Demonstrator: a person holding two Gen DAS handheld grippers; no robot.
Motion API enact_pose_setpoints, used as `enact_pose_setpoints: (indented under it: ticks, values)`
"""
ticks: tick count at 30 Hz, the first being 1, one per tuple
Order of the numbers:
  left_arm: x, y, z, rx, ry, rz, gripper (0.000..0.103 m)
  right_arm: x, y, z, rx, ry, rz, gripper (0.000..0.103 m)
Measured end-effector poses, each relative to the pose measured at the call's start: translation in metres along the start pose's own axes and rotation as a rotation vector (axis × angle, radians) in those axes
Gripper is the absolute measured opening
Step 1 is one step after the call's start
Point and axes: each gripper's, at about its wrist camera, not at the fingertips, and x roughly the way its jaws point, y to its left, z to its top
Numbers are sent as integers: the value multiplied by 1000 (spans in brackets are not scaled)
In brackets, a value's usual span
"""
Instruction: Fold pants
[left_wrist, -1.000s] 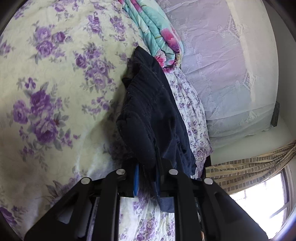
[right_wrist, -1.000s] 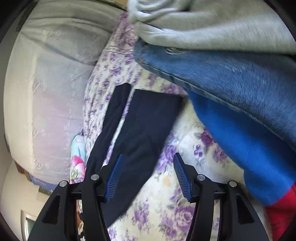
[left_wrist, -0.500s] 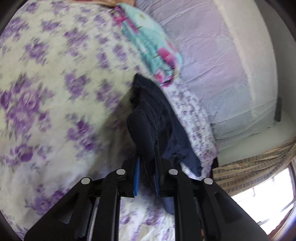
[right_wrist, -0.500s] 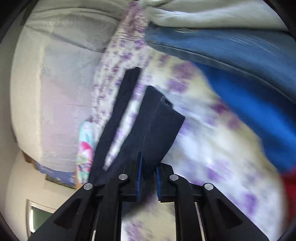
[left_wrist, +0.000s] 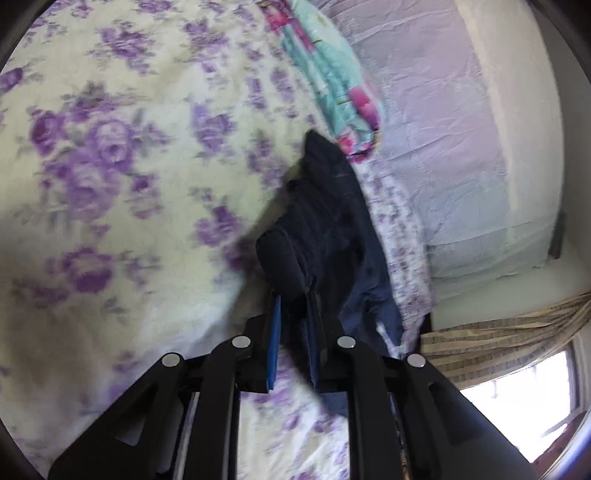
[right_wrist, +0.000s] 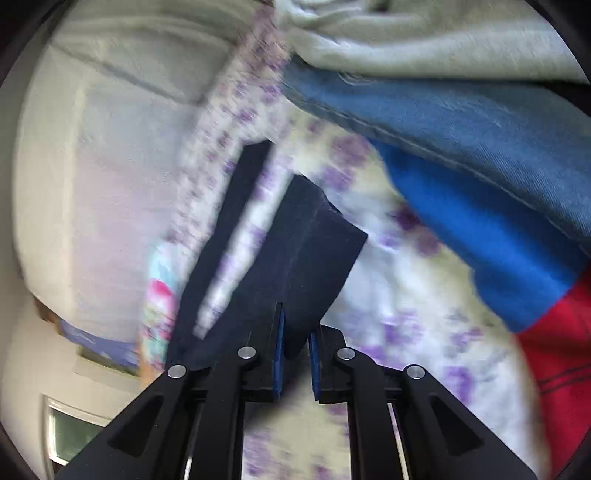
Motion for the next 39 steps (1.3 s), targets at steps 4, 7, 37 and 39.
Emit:
enact_pose_setpoints:
  ticks: [4, 7, 37, 39]
  values:
    - [-38, 23, 1, -31, -86, 99, 28, -32, -1, 7, 46, -109, -22, 21]
    - [-63, 19, 8, -7, -194, 173, 58, -62, 14, 19, 16, -263, -54, 34]
    - [138, -89, 139, 243, -13, 240, 86, 157, 89, 176, -91, 9, -83, 12]
    - [148, -92, 146, 252, -1, 251, 87, 156, 74, 175, -35, 65, -64, 16]
